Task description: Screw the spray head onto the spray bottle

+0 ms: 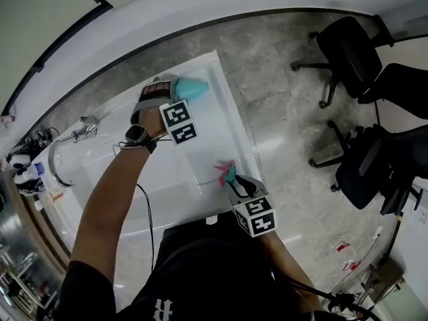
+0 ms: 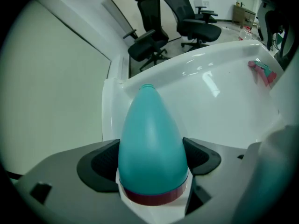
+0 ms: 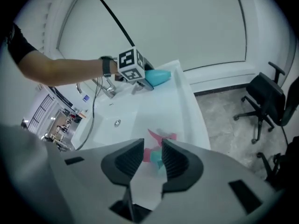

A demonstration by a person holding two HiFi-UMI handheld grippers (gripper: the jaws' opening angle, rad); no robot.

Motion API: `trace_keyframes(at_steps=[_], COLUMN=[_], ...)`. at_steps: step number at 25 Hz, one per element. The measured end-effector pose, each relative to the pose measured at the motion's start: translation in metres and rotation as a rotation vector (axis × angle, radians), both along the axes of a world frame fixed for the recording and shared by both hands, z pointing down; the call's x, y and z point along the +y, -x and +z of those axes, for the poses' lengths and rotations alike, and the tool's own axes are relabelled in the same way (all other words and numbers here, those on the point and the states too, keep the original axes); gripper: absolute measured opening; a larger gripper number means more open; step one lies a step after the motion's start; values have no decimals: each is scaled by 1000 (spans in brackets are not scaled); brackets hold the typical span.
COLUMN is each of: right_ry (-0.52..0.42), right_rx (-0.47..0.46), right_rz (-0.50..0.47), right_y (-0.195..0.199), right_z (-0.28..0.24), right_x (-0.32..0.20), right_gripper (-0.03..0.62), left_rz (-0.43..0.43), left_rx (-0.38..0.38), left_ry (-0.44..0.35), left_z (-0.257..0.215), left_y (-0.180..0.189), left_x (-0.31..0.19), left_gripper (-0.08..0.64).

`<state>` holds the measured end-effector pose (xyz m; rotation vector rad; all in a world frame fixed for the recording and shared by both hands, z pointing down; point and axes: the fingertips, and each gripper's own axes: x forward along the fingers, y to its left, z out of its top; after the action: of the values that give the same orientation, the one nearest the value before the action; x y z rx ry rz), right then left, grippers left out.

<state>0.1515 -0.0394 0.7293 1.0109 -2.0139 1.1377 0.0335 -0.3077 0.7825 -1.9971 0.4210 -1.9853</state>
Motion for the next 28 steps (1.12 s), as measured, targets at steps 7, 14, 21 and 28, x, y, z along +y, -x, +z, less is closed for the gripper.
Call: trace_keyframes(at_steps=[7,14,21,28], right_ry=[56,106,114,39], right_rx=[174,298,277,97], right_rz=[-3,-47,-84,0], right_y=[-1,1,0,-28], right_z=[34,59,62,-1], right_x=[-5,-7,-3,-6], right_gripper=[153,153,153,153], left_rz=[14,11,12,-114], left_rx=[17,23,70,396], left_ry=[-15,-47,-59,-5], left_z=[-1,-1,-4,-63], left_y=[2,6,6,-8], left_x=[7,11,14,49], left_gripper=[394,396,394,394])
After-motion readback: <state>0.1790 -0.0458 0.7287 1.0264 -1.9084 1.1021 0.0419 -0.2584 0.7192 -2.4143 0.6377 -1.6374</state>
